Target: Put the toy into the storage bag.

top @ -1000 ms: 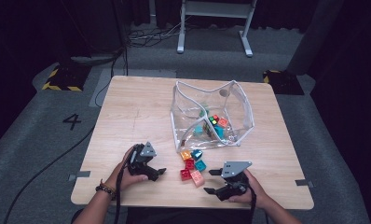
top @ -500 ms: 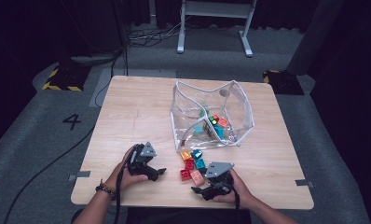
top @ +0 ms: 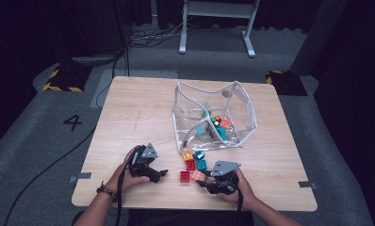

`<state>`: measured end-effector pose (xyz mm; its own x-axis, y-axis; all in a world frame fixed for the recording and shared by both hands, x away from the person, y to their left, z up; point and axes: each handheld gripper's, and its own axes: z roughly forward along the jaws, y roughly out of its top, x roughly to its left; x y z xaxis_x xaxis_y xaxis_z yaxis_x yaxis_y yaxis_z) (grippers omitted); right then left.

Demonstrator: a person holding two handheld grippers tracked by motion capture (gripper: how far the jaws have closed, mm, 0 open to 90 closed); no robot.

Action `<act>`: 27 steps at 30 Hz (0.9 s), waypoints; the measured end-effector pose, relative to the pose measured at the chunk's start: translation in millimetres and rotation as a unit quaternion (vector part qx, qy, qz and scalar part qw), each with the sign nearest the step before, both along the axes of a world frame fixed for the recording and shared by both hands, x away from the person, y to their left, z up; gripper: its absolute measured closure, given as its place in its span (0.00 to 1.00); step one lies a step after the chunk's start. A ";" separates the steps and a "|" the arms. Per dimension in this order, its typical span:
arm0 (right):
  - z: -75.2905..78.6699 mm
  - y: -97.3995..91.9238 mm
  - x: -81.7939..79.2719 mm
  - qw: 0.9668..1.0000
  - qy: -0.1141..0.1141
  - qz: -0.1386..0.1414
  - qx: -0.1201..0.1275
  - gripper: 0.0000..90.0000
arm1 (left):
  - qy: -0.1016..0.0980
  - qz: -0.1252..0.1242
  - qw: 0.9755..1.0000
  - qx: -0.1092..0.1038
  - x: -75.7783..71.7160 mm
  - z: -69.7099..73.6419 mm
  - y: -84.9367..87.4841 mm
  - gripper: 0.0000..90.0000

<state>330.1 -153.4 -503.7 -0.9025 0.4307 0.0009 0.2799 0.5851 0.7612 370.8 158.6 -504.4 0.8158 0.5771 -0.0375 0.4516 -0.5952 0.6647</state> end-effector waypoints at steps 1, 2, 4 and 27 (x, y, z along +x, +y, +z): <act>0.4 -0.8 0.0 1.000 0.000 0.000 -0.001 0.66 | 0.000 0.000 1.000 0.000 0.0 0.0 0.0 0.08; 1.0 -1.9 -0.6 1.000 0.005 -0.001 -0.002 0.66 | 0.000 0.000 1.000 0.000 0.0 0.0 0.0 0.08; 2.0 -5.6 0.6 1.000 -0.007 0.012 -0.009 0.66 | 0.000 0.000 1.000 0.000 0.0 0.0 0.0 0.08; 31.6 -106.6 25.9 0.998 -0.027 -0.055 0.008 0.66 | 0.000 0.000 1.000 0.000 0.0 0.0 0.0 0.08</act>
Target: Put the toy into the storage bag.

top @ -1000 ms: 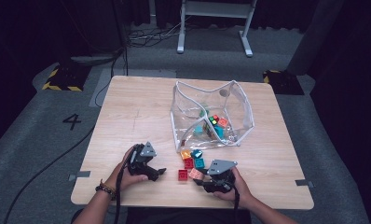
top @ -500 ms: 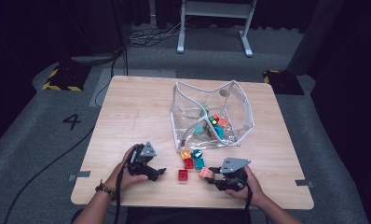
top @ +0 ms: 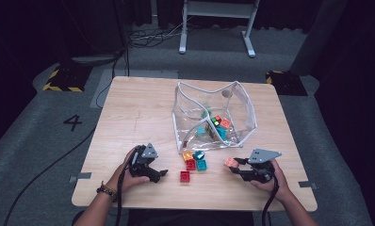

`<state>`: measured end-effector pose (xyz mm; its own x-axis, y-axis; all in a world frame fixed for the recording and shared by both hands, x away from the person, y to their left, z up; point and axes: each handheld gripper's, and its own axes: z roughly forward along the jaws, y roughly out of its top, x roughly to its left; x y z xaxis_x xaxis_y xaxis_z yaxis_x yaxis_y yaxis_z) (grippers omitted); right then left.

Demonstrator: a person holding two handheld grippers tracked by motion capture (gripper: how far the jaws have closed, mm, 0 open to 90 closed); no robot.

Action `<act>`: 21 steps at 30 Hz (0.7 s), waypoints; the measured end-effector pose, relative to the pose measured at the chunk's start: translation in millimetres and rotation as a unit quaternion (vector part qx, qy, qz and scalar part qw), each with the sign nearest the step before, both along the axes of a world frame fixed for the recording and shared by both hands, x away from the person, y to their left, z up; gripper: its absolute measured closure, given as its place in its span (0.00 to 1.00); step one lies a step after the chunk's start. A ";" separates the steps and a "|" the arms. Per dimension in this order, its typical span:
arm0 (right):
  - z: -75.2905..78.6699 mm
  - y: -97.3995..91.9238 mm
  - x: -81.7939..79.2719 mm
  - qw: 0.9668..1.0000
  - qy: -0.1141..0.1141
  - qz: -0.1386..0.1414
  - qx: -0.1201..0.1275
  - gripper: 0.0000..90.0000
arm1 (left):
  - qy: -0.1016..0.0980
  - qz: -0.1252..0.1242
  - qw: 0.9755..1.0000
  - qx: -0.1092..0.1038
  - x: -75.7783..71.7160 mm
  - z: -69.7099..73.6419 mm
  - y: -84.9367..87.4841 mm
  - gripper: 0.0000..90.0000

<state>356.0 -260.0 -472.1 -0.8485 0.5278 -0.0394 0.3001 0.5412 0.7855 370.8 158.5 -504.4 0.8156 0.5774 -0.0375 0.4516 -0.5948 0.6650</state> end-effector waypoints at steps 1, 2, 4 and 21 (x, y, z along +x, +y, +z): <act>0.7 -3.1 1.0 1.000 -0.002 -0.005 -0.001 0.66 | 0.000 0.000 1.000 0.000 0.0 0.0 0.0 0.08; 1.2 -7.1 2.5 1.000 -0.004 -0.012 -0.001 0.66 | 0.000 0.000 1.000 0.000 0.0 0.0 0.0 0.08; 0.9 -16.1 6.8 1.000 -0.006 -0.025 -0.001 0.66 | 0.000 0.000 1.000 0.000 0.0 0.0 0.0 0.08; 7.6 -64.7 30.9 0.995 -0.016 -0.096 0.016 0.66 | 0.000 0.000 1.000 0.000 0.0 0.0 0.0 0.08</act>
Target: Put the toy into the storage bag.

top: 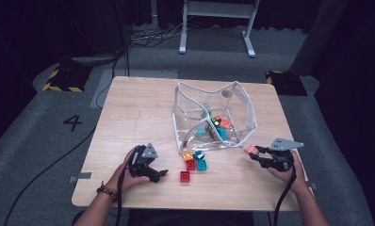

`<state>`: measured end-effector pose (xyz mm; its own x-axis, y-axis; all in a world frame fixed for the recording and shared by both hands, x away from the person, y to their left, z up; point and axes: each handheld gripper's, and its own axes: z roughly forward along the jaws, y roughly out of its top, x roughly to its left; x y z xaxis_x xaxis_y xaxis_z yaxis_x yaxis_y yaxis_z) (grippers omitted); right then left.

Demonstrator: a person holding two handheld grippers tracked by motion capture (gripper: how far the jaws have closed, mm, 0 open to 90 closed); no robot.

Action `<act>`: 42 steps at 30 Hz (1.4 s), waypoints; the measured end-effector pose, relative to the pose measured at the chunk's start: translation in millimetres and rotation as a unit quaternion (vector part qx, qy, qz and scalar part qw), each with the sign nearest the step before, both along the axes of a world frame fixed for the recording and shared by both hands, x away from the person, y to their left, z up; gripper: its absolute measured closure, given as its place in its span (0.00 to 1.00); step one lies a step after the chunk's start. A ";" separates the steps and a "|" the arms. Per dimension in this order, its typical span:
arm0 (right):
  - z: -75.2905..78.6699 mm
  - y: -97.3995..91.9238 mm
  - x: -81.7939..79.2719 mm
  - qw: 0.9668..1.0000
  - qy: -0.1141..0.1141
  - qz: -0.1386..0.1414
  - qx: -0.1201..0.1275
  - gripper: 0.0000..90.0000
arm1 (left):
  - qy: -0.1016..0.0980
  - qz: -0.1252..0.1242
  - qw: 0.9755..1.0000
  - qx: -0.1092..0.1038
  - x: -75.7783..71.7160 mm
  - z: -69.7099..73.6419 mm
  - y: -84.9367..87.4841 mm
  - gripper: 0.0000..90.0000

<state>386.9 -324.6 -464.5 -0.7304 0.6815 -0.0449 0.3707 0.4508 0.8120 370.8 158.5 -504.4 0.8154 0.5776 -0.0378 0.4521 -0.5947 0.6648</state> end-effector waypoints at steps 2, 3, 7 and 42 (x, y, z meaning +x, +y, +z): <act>4.7 -8.1 4.2 1.000 0.004 -0.008 0.029 0.66 | 0.000 0.000 1.000 0.000 0.0 0.0 0.0 0.08; 7.5 -11.3 6.4 0.999 0.005 -0.013 0.040 0.66 | 0.000 0.000 1.000 0.000 0.0 0.0 0.0 0.08; 22.4 -20.3 13.0 0.999 -0.012 -0.027 0.041 0.66 | 0.000 0.000 1.000 0.000 0.0 0.0 0.0 0.08; 153.4 7.0 70.2 0.993 -0.095 -0.014 0.064 0.66 | 0.000 0.000 1.000 0.000 0.1 0.0 0.0 0.08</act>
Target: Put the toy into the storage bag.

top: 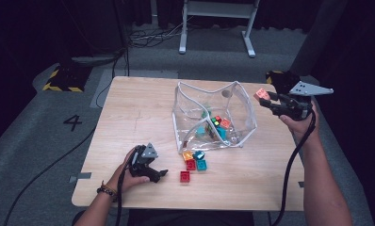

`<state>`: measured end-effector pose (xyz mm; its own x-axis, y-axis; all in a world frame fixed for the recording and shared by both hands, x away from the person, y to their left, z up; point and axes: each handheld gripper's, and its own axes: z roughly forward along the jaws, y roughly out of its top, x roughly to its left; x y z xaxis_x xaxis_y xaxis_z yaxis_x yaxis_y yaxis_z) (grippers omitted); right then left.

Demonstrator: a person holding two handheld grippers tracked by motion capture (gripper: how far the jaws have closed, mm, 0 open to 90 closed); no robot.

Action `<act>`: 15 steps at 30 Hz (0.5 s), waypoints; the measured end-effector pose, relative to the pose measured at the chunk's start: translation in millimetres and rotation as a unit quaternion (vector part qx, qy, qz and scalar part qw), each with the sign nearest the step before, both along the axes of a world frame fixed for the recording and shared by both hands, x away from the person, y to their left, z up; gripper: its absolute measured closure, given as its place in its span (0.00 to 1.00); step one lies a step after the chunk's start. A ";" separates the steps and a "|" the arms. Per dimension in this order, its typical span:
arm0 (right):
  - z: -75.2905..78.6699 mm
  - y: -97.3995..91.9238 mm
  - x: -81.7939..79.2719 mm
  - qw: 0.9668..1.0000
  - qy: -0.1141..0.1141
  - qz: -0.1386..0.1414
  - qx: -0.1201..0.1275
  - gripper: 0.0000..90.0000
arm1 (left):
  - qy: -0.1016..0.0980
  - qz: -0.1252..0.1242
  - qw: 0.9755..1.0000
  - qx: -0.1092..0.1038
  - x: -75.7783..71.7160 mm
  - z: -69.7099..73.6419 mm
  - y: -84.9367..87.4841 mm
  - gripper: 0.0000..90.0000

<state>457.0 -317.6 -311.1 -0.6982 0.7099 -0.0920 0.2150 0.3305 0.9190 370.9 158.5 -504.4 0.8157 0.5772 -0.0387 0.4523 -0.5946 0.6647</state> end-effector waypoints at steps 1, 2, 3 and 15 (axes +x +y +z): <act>0.6 2.5 1.1 1.000 0.001 0.003 -0.001 0.66 | 0.000 0.000 1.000 0.000 0.0 0.0 0.0 0.08; 1.3 4.5 2.0 1.000 0.002 0.006 -0.003 0.66 | 0.000 0.000 1.000 0.000 0.0 0.0 0.0 0.08; 1.9 6.6 2.6 1.000 0.003 0.008 -0.005 0.66 | 0.001 0.000 1.000 0.000 -0.1 0.0 0.0 0.08; 12.4 45.4 9.2 0.999 -0.002 0.049 -0.023 0.66 | 0.000 0.000 1.000 0.000 0.0 0.0 0.0 0.08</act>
<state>466.2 -272.2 -298.7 -0.7644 0.6324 -0.1258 0.1759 0.3922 0.9029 371.0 158.5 -504.4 0.8157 0.5772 -0.0387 0.4522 -0.5945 0.6649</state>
